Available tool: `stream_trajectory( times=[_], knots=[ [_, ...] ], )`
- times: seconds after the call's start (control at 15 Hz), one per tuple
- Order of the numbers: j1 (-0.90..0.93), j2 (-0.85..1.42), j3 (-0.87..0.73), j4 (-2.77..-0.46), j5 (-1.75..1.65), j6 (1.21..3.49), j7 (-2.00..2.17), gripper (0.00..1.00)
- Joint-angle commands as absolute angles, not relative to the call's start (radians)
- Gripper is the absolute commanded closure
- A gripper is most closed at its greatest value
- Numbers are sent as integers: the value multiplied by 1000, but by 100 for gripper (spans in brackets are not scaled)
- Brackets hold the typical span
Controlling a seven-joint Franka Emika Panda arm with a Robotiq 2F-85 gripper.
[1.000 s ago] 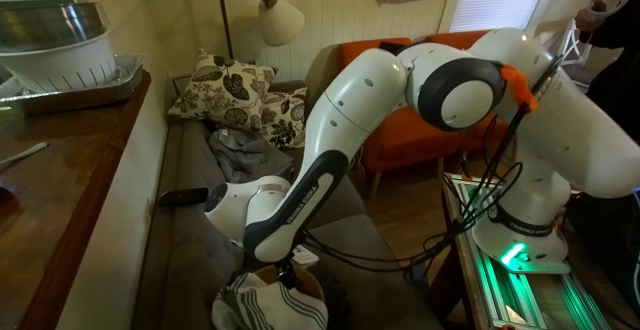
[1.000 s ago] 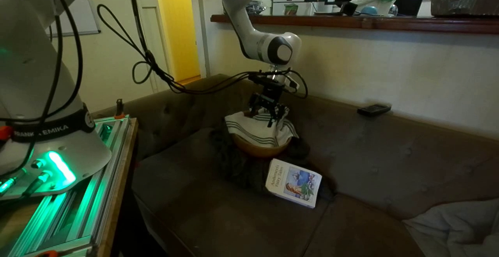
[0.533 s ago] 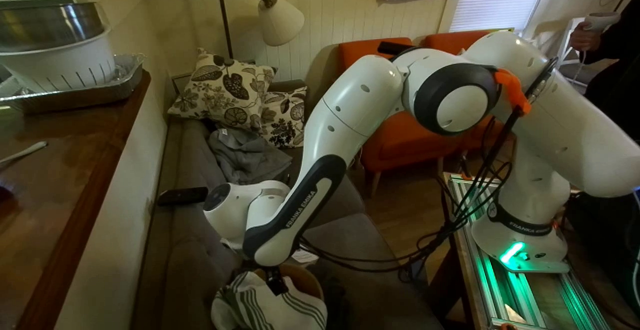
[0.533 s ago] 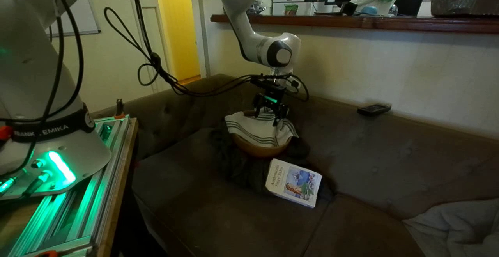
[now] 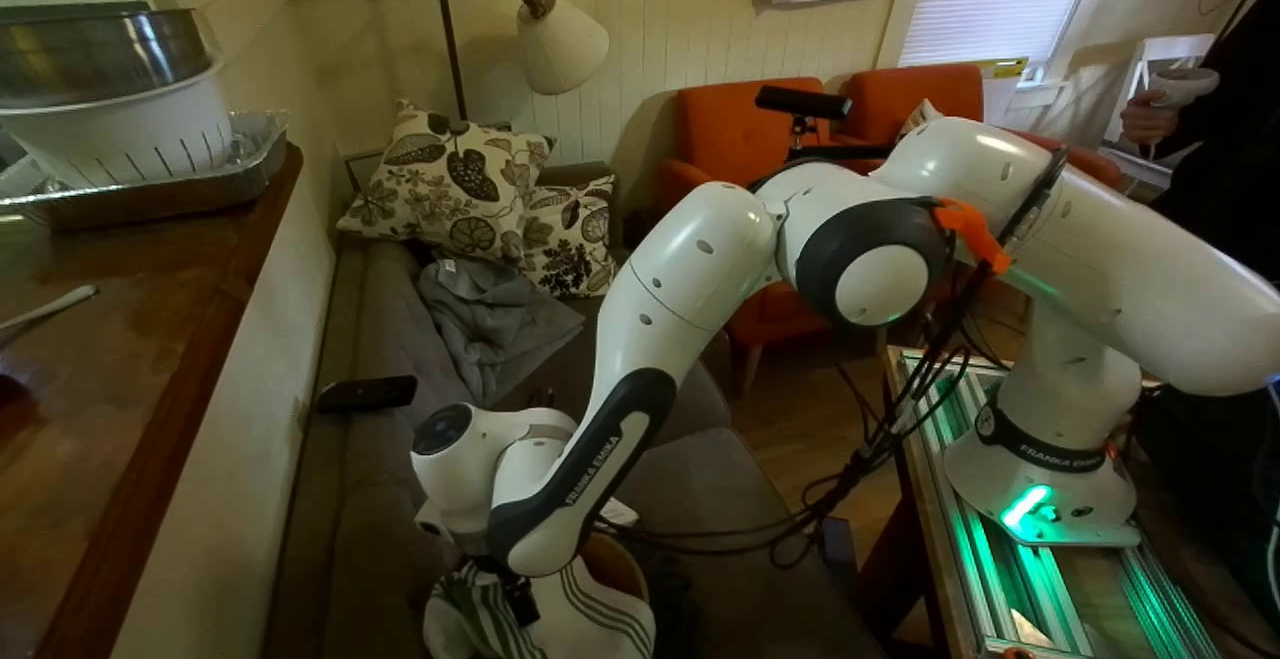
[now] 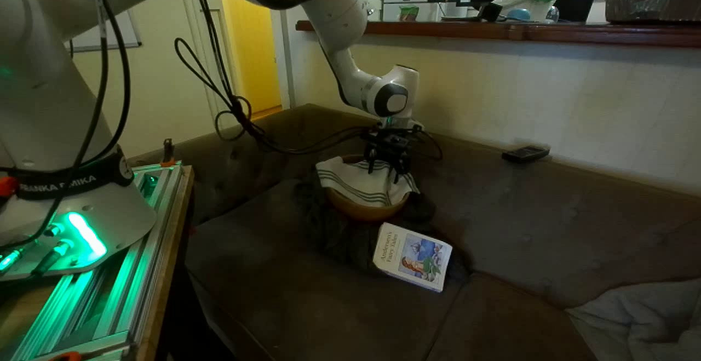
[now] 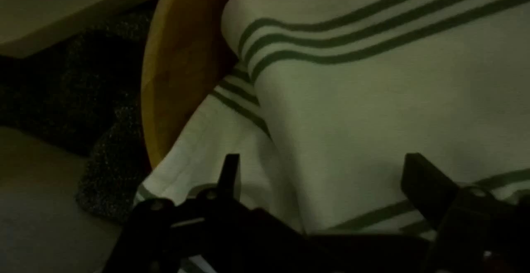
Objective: Put the striped towel on the armrest then put the remote from the bowl on top of the book.
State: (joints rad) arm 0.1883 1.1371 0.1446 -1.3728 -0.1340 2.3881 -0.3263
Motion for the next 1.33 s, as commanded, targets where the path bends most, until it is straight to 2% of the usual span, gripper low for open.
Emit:
stream_trajectory(
  times=[0.0,0.2,0.27,0.33,0.4,0.73,1.07,1.27],
  knots=[
    [191,1267,177,-1184,-149,2331,-412,0],
    [203,1350,192,-1077,-144,2249,-466,1],
    [209,1373,193,-1047,-141,2225,-468,7],
    [219,1393,188,-1022,-142,2201,-465,26],
    [222,1416,190,-992,-142,2178,-478,29],
    [241,1484,186,-889,-138,2099,-495,67],
    [252,1462,174,-854,-128,2000,-442,99],
    [236,1431,201,-876,-109,1939,-456,96]
  ],
)
